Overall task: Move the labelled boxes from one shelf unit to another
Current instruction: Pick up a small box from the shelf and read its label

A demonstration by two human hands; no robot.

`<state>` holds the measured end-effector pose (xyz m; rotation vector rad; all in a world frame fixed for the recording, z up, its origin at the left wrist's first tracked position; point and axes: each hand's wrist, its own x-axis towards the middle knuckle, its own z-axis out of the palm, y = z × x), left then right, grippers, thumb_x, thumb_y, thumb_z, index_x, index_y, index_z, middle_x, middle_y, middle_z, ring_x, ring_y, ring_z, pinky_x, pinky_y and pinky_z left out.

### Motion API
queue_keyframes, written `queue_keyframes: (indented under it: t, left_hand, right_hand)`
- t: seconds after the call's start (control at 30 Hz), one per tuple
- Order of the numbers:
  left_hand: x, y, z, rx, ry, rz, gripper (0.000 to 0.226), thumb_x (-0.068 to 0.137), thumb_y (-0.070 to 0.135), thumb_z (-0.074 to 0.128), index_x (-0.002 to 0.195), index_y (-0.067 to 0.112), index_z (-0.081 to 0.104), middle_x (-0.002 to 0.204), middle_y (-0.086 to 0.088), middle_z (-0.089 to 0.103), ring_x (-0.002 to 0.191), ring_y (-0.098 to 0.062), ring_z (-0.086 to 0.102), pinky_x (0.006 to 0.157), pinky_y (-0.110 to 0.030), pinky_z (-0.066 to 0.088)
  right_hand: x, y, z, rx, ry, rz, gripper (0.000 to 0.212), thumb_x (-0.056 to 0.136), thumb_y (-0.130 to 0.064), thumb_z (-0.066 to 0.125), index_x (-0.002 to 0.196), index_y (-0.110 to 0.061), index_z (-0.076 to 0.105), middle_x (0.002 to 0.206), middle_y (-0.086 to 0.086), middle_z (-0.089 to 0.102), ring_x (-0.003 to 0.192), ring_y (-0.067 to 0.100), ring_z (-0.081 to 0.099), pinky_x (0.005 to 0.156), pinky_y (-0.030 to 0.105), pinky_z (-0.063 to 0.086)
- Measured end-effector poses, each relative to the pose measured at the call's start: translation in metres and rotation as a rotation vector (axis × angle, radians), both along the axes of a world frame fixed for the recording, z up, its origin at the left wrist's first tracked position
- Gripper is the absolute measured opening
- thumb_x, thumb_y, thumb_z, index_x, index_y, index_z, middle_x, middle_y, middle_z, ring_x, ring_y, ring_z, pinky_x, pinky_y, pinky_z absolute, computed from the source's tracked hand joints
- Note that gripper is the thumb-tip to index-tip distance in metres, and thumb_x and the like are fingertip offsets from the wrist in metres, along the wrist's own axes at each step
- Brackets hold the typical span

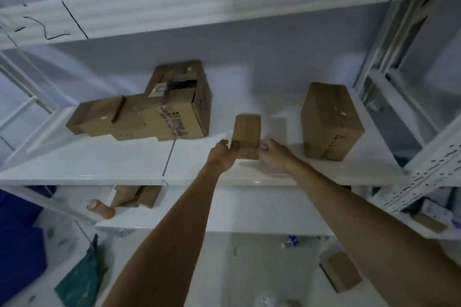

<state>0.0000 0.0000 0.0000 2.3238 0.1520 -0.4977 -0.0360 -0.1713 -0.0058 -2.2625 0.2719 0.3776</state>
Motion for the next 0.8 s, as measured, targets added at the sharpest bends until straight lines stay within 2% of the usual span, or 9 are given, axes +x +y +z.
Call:
queue_keyframes:
  t: [0.07, 0.13, 0.23, 0.3, 0.4, 0.53, 0.6, 0.7, 0.8]
  left_hand:
    - [0.001, 0.0, -0.002, -0.012, 0.007, 0.03, 0.063, 0.106, 0.042, 0.049, 0.159, 0.01, 0.038, 0.16, -0.015, 0.047, 0.145, -0.035, 0.048, 0.122, -0.042, 0.037]
    - [0.003, 0.002, -0.005, -0.044, 0.023, 0.05, 0.059, 0.106, 0.04, 0.049, 0.158, 0.012, 0.042, 0.158, -0.015, 0.05, 0.143, -0.035, 0.05, 0.121, -0.043, 0.038]
    - [0.006, 0.004, -0.008, -0.097, 0.039, 0.088, 0.056, 0.106, 0.037, 0.051, 0.156, 0.013, 0.044, 0.157, -0.014, 0.051, 0.142, -0.035, 0.051, 0.12, -0.044, 0.039]
    - [0.008, 0.004, -0.007, -0.146, 0.048, 0.119, 0.056, 0.106, 0.037, 0.052, 0.156, 0.013, 0.045, 0.157, -0.014, 0.051, 0.142, -0.035, 0.051, 0.12, -0.043, 0.04]
    - [0.018, 0.004, -0.015, -0.21, 0.073, 0.129, 0.05, 0.105, 0.03, 0.055, 0.151, 0.011, 0.052, 0.153, -0.015, 0.055, 0.139, -0.037, 0.054, 0.12, -0.043, 0.041]
    - [0.026, 0.003, -0.036, -0.276, 0.101, 0.14, 0.04, 0.104, 0.018, 0.057, 0.142, 0.008, 0.061, 0.144, -0.016, 0.062, 0.131, -0.037, 0.061, 0.117, -0.043, 0.045]
    - [0.024, 0.003, -0.036, -0.303, 0.089, 0.143, 0.04, 0.104, 0.016, 0.056, 0.142, 0.01, 0.062, 0.141, -0.016, 0.065, 0.127, -0.039, 0.063, 0.115, -0.045, 0.047]
    - [0.019, 0.006, -0.036, -0.382, 0.126, 0.137, 0.039, 0.102, 0.011, 0.055, 0.14, 0.012, 0.064, 0.138, -0.023, 0.067, 0.115, -0.044, 0.068, 0.109, -0.055, 0.049]
    - [0.009, 0.009, -0.025, -0.409, 0.108, 0.149, 0.036, 0.101, 0.012, 0.059, 0.137, 0.012, 0.065, 0.127, -0.02, 0.071, 0.1, -0.038, 0.069, 0.083, -0.041, 0.056]
  right_hand:
    - [0.001, 0.001, 0.002, 0.045, -0.014, -0.031, 0.038, 0.102, -0.034, 0.048, 0.131, -0.012, 0.058, 0.125, 0.011, 0.066, 0.115, 0.033, 0.062, 0.089, 0.036, 0.045]
    - [0.003, -0.001, 0.0, 0.066, -0.03, -0.04, 0.023, 0.103, -0.03, 0.048, 0.105, -0.014, 0.064, 0.104, 0.01, 0.067, 0.102, 0.032, 0.065, 0.077, 0.033, 0.041]
    - [0.01, -0.004, -0.006, 0.114, -0.012, -0.111, 0.026, 0.101, -0.026, 0.048, 0.078, -0.017, 0.057, 0.08, 0.004, 0.059, 0.085, 0.028, 0.059, 0.074, 0.032, 0.041]
    - [0.013, -0.002, -0.008, 0.136, 0.001, -0.146, 0.03, 0.101, -0.025, 0.047, 0.071, -0.023, 0.051, 0.072, 0.0, 0.052, 0.08, 0.025, 0.054, 0.075, 0.033, 0.041]
    - [0.016, 0.006, -0.01, 0.183, 0.009, -0.165, 0.032, 0.103, -0.021, 0.043, 0.073, -0.025, 0.052, 0.074, -0.001, 0.051, 0.074, 0.023, 0.051, 0.076, 0.032, 0.04]
    - [0.015, 0.015, -0.019, 0.252, 0.029, -0.203, 0.016, 0.101, -0.017, 0.046, 0.099, -0.016, 0.062, 0.077, -0.002, 0.052, 0.08, 0.021, 0.052, 0.073, 0.03, 0.041]
    - [0.012, 0.018, -0.022, 0.258, 0.015, -0.253, 0.016, 0.101, -0.016, 0.047, 0.098, -0.014, 0.063, 0.073, -0.002, 0.051, 0.075, 0.021, 0.051, 0.07, 0.03, 0.041]
    - [0.009, 0.02, -0.023, 0.271, -0.02, -0.327, 0.018, 0.101, -0.021, 0.049, 0.098, -0.014, 0.065, 0.073, 0.001, 0.053, 0.084, 0.026, 0.054, 0.076, 0.037, 0.043]
    - [0.001, 0.025, -0.016, 0.272, -0.034, -0.381, 0.023, 0.101, -0.028, 0.051, 0.105, -0.013, 0.068, 0.09, 0.012, 0.065, 0.087, 0.031, 0.062, 0.081, 0.041, 0.05]
